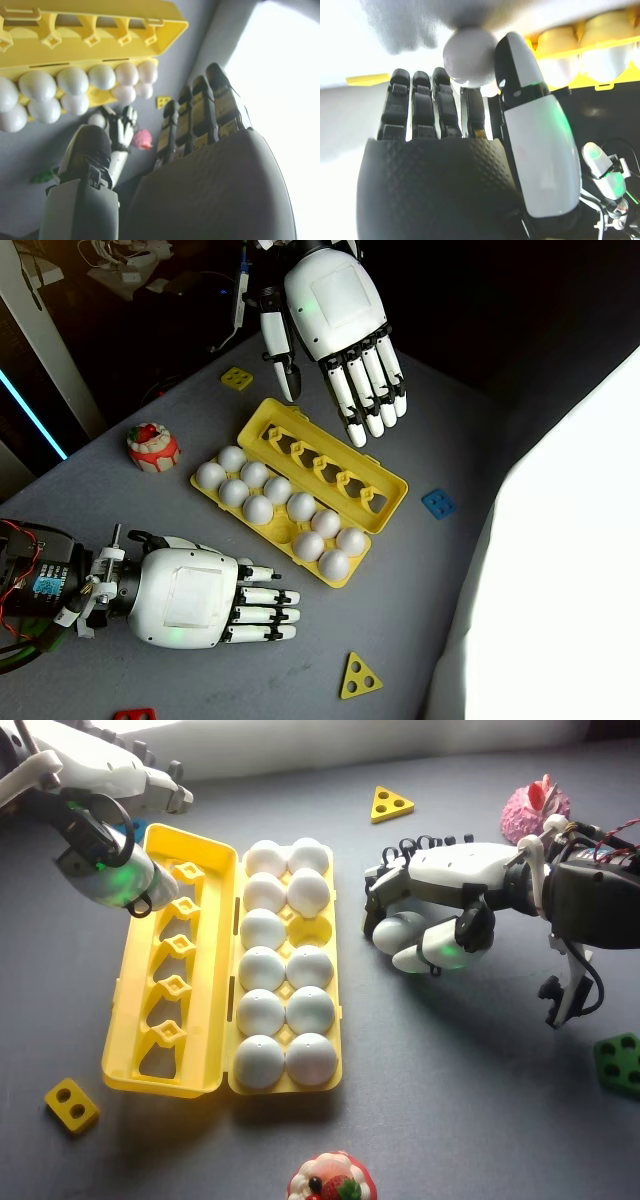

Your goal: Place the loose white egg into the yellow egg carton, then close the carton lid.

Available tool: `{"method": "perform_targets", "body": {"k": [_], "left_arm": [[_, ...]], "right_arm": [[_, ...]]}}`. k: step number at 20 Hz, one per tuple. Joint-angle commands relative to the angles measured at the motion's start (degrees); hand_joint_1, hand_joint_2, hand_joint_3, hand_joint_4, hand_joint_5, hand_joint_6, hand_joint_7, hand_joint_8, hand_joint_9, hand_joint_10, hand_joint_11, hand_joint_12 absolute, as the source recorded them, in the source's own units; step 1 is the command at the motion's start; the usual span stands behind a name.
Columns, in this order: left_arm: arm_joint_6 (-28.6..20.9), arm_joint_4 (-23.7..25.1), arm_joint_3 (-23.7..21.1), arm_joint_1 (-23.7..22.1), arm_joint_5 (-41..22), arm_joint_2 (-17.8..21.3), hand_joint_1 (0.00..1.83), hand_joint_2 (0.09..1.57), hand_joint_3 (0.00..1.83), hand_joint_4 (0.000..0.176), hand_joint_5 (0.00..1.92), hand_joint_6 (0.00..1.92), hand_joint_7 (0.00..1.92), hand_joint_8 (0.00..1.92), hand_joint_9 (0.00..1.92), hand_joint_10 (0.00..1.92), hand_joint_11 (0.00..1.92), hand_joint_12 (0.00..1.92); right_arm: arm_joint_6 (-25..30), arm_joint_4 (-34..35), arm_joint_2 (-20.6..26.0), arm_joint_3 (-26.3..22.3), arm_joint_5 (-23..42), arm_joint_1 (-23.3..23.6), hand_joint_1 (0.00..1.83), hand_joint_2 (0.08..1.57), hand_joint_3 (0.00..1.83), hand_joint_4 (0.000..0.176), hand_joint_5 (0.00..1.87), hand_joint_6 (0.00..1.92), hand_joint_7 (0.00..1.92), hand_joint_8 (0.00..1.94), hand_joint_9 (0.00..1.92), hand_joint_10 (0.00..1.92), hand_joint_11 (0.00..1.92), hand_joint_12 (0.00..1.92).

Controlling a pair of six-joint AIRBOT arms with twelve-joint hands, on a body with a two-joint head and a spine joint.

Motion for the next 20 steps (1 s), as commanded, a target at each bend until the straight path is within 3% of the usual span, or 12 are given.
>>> {"method": "perform_targets", "body": {"k": [1, 2, 6, 7, 8, 12, 14, 17, 20], "left_arm": [[0.27, 3.02, 0.07, -0.44, -2.94, 0.01, 0.39, 1.32, 0.0, 0.037, 0.09, 0.0, 0.12, 0.0, 0.1, 0.0, 0.0, 0.38], [0.28, 3.03, 0.07, -0.44, -2.94, 0.01, 0.42, 1.33, 0.0, 0.028, 0.07, 0.0, 0.1, 0.0, 0.08, 0.0, 0.0, 0.31], [0.28, 3.05, 0.28, -0.44, -2.96, -0.03, 0.39, 1.33, 0.0, 0.03, 0.07, 0.0, 0.08, 0.0, 0.07, 0.0, 0.0, 0.3], [0.28, 3.05, 0.28, -0.44, -2.96, -0.03, 0.41, 1.33, 0.0, 0.03, 0.08, 0.01, 0.09, 0.01, 0.07, 0.0, 0.0, 0.31], [0.28, 3.05, 0.27, -0.44, -2.96, -0.04, 0.42, 1.33, 0.0, 0.031, 0.08, 0.0, 0.12, 0.01, 0.08, 0.01, 0.0, 0.32], [0.28, 3.04, 0.25, -0.43, -2.96, -0.04, 0.41, 1.33, 0.0, 0.025, 0.11, 0.01, 0.11, 0.01, 0.08, 0.0, 0.0, 0.38], [0.28, 3.04, 0.23, -0.42, -2.96, -0.04, 0.41, 1.33, 0.0, 0.026, 0.1, 0.0, 0.1, 0.0, 0.08, 0.0, 0.0, 0.35], [0.28, 3.04, 0.18, -0.42, -2.96, -0.04, 0.39, 1.32, 0.0, 0.031, 0.1, 0.0, 0.13, 0.01, 0.1, 0.01, 0.0, 0.46], [0.29, 3.06, 0.55, -0.31, -3.22, -0.11, 0.38, 1.32, 0.0, 0.035, 0.08, 0.0, 0.1, 0.0, 0.08, 0.0, 0.0, 0.38]], "right_arm": [[-0.13, -0.14, 0.09, 0.33, 3.67, 0.07, 0.97, 1.2, 0.0, 0.0, 0.55, 0.75, 0.13, 0.0, 0.0, 0.0, 0.0, 0.0], [-0.13, -0.11, 0.07, 0.37, 3.67, 0.07, 0.99, 1.19, 0.0, 0.0, 0.56, 0.76, 0.15, 0.01, 0.01, 0.0, 0.0, 0.0], [-0.11, 0.38, 0.02, 0.37, 3.7, 0.31, 0.99, 1.18, 0.0, 0.0, 0.54, 0.8, 0.14, 0.0, 0.0, 0.0, 0.0, 0.0], [-0.07, 0.53, 0.03, 0.36, 4.07, 0.63, 1.06, 1.22, 0.02, 0.0, 0.69, 1.24, 0.18, 0.01, 0.02, 0.01, 0.0, 0.0], [0.19, 0.82, 0.07, 0.36, 4.53, 1.11, 1.07, 1.23, 0.02, 0.0, 0.73, 1.33, 0.21, 0.02, 0.02, 0.01, 0.0, 0.0], [4.54, 0.83, 0.35, 0.34, 7.15, 1.83, 1.11, 1.2, 0.0, 0.0, 0.83, 1.24, 0.41, 0.06, 0.06, 0.02, 0.0, 0.0], [6.38, 0.82, 0.36, 0.25, 9.27, 1.87, 1.11, 1.2, 0.0, 0.0, 0.83, 1.24, 0.44, 0.05, 0.06, 0.02, 0.0, 0.0], [8.68, 0.81, 0.35, -0.51, 12.74, 1.84, 1.11, 1.2, 0.0, 0.0, 0.83, 1.24, 0.45, 0.04, 0.07, 0.03, 0.0, 0.0], [13.09, -1.29, 0.27, -1.18, 17.56, 1.8, 1.11, 1.2, 0.0, 0.0, 0.82, 1.25, 0.45, 0.03, 0.06, 0.02, 0.0, 0.0]]}}
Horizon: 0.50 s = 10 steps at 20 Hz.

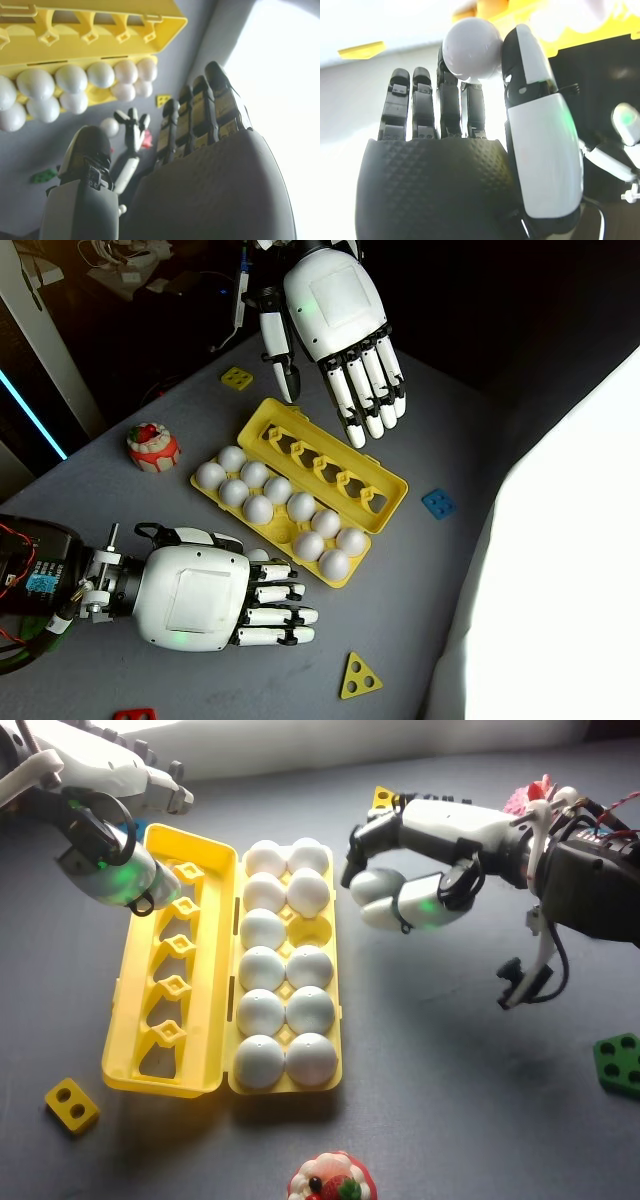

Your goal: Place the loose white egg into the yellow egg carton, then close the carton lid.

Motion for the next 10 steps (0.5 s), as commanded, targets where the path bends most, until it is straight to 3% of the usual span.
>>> {"method": "perform_targets", "body": {"k": [1, 3, 10], "left_arm": [[0.31, 3.13, 0.55, -0.36, -2.96, -0.26, 0.36, 1.33, 0.0, 0.036, 0.06, 0.0, 0.09, 0.0, 0.07, 0.0, 0.0, 0.37], [0.29, 3.13, 1.36, -0.88, -2.98, -0.66, 0.38, 1.32, 0.0, 0.035, 0.08, 0.01, 0.12, 0.01, 0.1, 0.01, 0.0, 0.4], [-0.34, 3.09, 0.85, -2.16, -2.97, -0.86, 0.38, 1.33, 0.0, 0.028, 0.09, 0.0, 0.11, 0.0, 0.09, 0.0, 0.0, 0.43]], "right_arm": [[2.33, -2.15, 0.23, -0.04, 8.55, 0.57, 1.11, 1.2, 0.0, 0.0, 0.82, 1.25, 0.45, 0.03, 0.06, 0.02, 0.0, 0.0], [6.75, -6.05, -0.02, -0.05, 11.32, 0.44, 1.11, 1.2, 0.0, 0.0, 0.82, 1.24, 0.44, 0.02, 0.06, 0.02, 0.0, 0.0], [10.11, -7.24, -2.91, -0.02, 17.85, -1.38, 1.11, 1.2, 0.0, 0.0, 0.83, 1.24, 0.45, 0.01, 0.07, 0.02, 0.0, 0.0]]}}
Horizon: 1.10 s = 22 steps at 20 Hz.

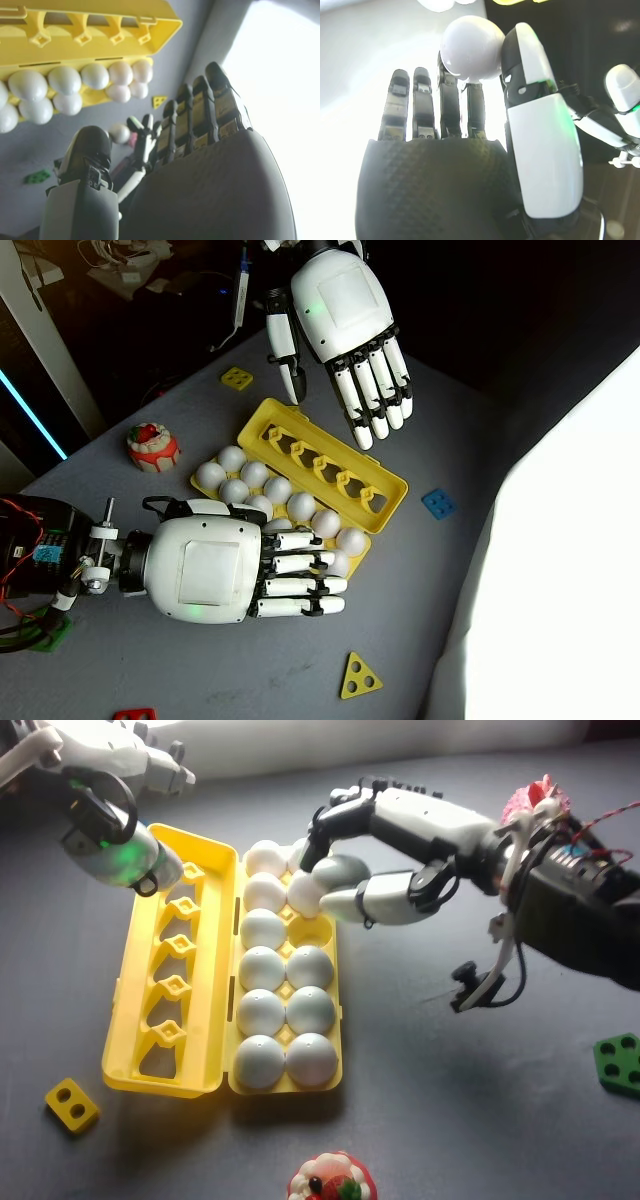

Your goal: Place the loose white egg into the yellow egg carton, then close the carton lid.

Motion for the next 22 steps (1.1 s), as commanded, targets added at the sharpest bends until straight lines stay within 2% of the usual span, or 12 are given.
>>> {"method": "perform_targets", "body": {"k": [1, 3, 7, 11, 13, 17, 21, 22], "left_arm": [[-0.33, 2.97, -0.18, -0.94, -2.95, -0.1, 0.39, 1.33, 0.0, 0.026, 0.09, 0.0, 0.11, 0.0, 0.09, 0.0, 0.0, 0.39], [-0.79, 2.97, -0.34, -1.48, -2.78, -0.2, 0.41, 1.32, 0.0, 0.031, 0.08, 0.0, 0.12, 0.0, 0.11, 0.01, 0.0, 0.41], [-1.96, 2.97, -0.68, -2.42, -1.74, -0.25, 0.39, 1.33, 0.0, 0.029, 0.11, 0.01, 0.13, 0.0, 0.1, 0.0, 0.0, 0.39], [-1.31, 3.01, 0.03, -2.65, -2.39, -0.35, 0.37, 1.33, 0.0, 0.033, 0.09, 0.0, 0.12, 0.01, 0.1, 0.01, 0.0, 0.4], [-0.17, 3.0, 0.39, -3.06, -3.35, -0.5, 0.43, 1.33, 0.0, 0.03, 0.1, 0.0, 0.12, 0.0, 0.1, 0.0, 0.0, 0.39], [0.02, 3.73, -0.48, -3.62, -3.03, -0.52, 0.4, 1.33, 0.0, 0.036, 0.08, 0.0, 0.09, 0.0, 0.08, 0.0, 0.0, 0.36], [0.06, 3.43, -1.22, -3.13, -1.76, -0.39, 0.37, 1.34, 0.0, 0.027, 0.09, 0.0, 0.11, 0.01, 0.09, 0.0, 0.0, 0.4], [0.04, 3.0, -1.11, -3.02, -1.76, -0.41, 0.42, 1.32, 0.0, 0.03, 0.09, 0.0, 0.09, 0.01, 0.08, 0.0, 0.0, 0.38]], "right_arm": [[0.81, -0.71, -0.04, -0.02, 8.27, 0.36, 1.1, 1.2, 0.0, 0.0, 0.82, 1.26, 0.45, 0.01, 0.06, 0.02, 0.0, 0.0], [1.77, -0.71, -0.76, -0.02, 10.36, 0.1, 1.1, 1.21, 0.0, 0.0, 0.81, 1.26, 0.43, 0.0, 0.08, 0.03, 0.0, 0.0], [2.15, -0.7, -2.16, 0.03, 11.5, -0.18, 1.11, 1.2, 0.0, 0.0, 0.82, 1.24, 0.45, 0.01, 0.09, 0.03, 0.0, 0.0], [2.17, -0.36, -3.32, 0.46, 12.45, -0.73, 1.1, 1.21, 0.0, 0.0, 0.81, 1.27, 0.45, 0.01, 0.07, 0.02, 0.0, 0.0], [2.17, 0.63, -3.9, 0.98, 12.6, -0.92, 1.11, 1.2, 0.0, 0.0, 0.83, 1.24, 0.45, 0.0, 0.08, 0.02, 0.0, 0.0], [2.39, 1.36, -4.95, 1.66, 14.01, -1.75, 1.11, 1.2, 0.0, 0.0, 0.83, 1.24, 0.45, 0.01, 0.08, 0.02, 0.0, 0.0], [6.07, 1.35, -6.24, 3.37, 14.57, -2.57, 1.11, 1.2, 0.0, 0.0, 0.82, 1.25, 0.44, 0.0, 0.07, 0.02, 0.0, 0.0], [6.26, 1.34, -6.9, 4.13, 14.7, -2.67, 1.11, 1.2, 0.0, 0.0, 0.82, 1.25, 0.44, 0.0, 0.08, 0.02, 0.0, 0.0]]}}
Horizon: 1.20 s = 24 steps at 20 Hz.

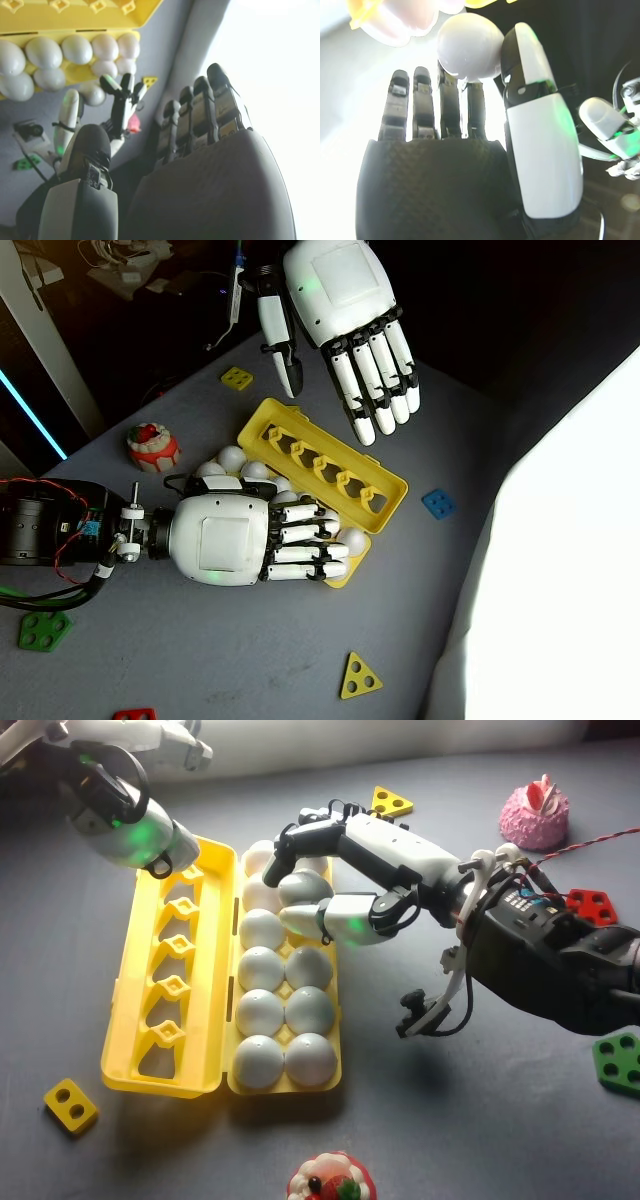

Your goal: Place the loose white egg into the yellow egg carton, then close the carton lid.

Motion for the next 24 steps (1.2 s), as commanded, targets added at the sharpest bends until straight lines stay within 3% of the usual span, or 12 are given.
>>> {"method": "perform_targets", "body": {"k": [1, 10, 11, 13, 14, 17, 19, 21, 22, 24], "left_arm": [[0.04, 2.84, 0.18, -0.31, -2.77, -0.18, 0.41, 1.33, 0.0, 0.031, 0.08, 0.0, 0.08, 0.0, 0.07, 0.0, 0.0, 0.35], [-0.22, 1.37, 0.45, -0.68, -0.46, -0.51, 0.42, 1.32, 0.0, 0.029, 0.1, 0.01, 0.12, 0.0, 0.1, 0.0, 0.0, 0.41], [-0.41, 1.05, 0.48, -0.68, -0.47, -0.52, 0.38, 1.34, 0.0, 0.033, 0.09, 0.0, 0.11, 0.0, 0.09, 0.0, 0.0, 0.4], [-1.31, 1.0, 0.43, -0.49, -0.48, -0.52, 0.39, 1.33, 0.0, 0.033, 0.08, 0.0, 0.1, 0.0, 0.08, 0.0, 0.0, 0.37], [-1.44, 1.0, 0.49, -0.49, -0.54, -0.52, 0.37, 1.34, 0.0, 0.032, 0.07, 0.0, 0.09, 0.0, 0.08, 0.0, 0.0, 0.37], [-2.98, 1.01, 0.74, -0.51, -2.61, -0.51, 0.41, 1.33, 0.0, 0.029, 0.08, 0.01, 0.1, 0.0, 0.08, 0.0, 0.0, 0.37], [-4.38, 1.0, 0.93, -0.48, -3.21, -0.5, 0.39, 1.33, 0.0, 0.036, 0.07, 0.0, 0.11, 0.0, 0.1, 0.01, 0.0, 0.41], [-4.42, 1.0, 0.85, -0.48, -2.96, -0.5, 0.39, 1.33, 0.0, 0.034, 0.08, 0.01, 0.11, 0.0, 0.08, 0.01, 0.0, 0.37], [-4.4, 1.0, 0.67, -0.36, -1.38, -0.51, 0.39, 1.33, 0.0, 0.023, 0.08, 0.01, 0.12, 0.01, 0.09, 0.01, 0.0, 0.37], [-4.73, 1.0, 0.62, -0.12, 0.14, -0.5, 0.39, 1.33, 0.0, 0.023, 0.08, 0.01, 0.12, 0.01, 0.09, 0.01, 0.0, 0.37]], "right_arm": [[1.04, -0.95, -0.14, 0.19, 6.98, 0.13, 1.11, 1.2, 0.0, 0.0, 0.83, 1.24, 0.46, 0.01, 0.09, 0.03, 0.0, 0.0], [3.43, -2.1, -1.54, 1.22, 8.67, -1.28, 1.02, 1.25, 0.01, 0.0, 0.71, 1.39, 0.36, 0.0, 0.08, 0.02, 0.0, 0.0], [3.43, -2.1, -1.57, 1.24, 8.72, -1.31, 0.96, 1.19, 0.0, 0.0, 0.57, 0.98, 0.35, 0.0, 0.09, 0.03, 0.0, 0.0], [3.43, -2.1, -1.63, 1.28, 8.94, -1.39, 0.91, 1.17, 0.0, 0.0, 0.57, 0.64, 0.32, 0.0, 0.11, 0.03, 0.0, 0.1], [3.43, -2.1, -1.65, 1.3, 8.98, -1.43, 0.85, 1.19, 0.0, 0.0, 0.53, 0.59, 0.33, 0.0, 0.11, 0.03, 0.0, 0.17], [3.74, -2.1, -1.64, 1.53, 9.25, -1.52, 0.69, 1.17, 0.0, 0.0, 0.25, 0.45, 0.21, 0.0, 0.07, 0.02, 0.0, 0.04], [3.81, -2.1, -1.65, 1.57, 9.25, -1.44, 0.59, 1.13, 0.0, 0.0, 0.15, 0.26, 0.17, 0.0, 0.09, 0.02, 0.0, 0.33], [4.5, -3.48, -1.63, 1.57, 9.34, -1.28, 0.5, 1.12, 0.0, 0.0, 0.04, 0.12, 0.09, 0.0, 0.07, 0.01, 0.0, 0.39], [5.2, -6.42, -0.97, 1.56, 9.94, -1.16, 0.42, 1.1, 0.0, 0.0, 0.01, 0.02, 0.03, 0.0, 0.04, 0.01, 0.0, 0.17], [5.27, -8.36, 0.26, 1.56, 9.54, -0.94, 0.42, 1.1, 0.0, 0.0, 0.01, 0.02, 0.03, 0.0, 0.04, 0.01, 0.0, 0.17]]}}
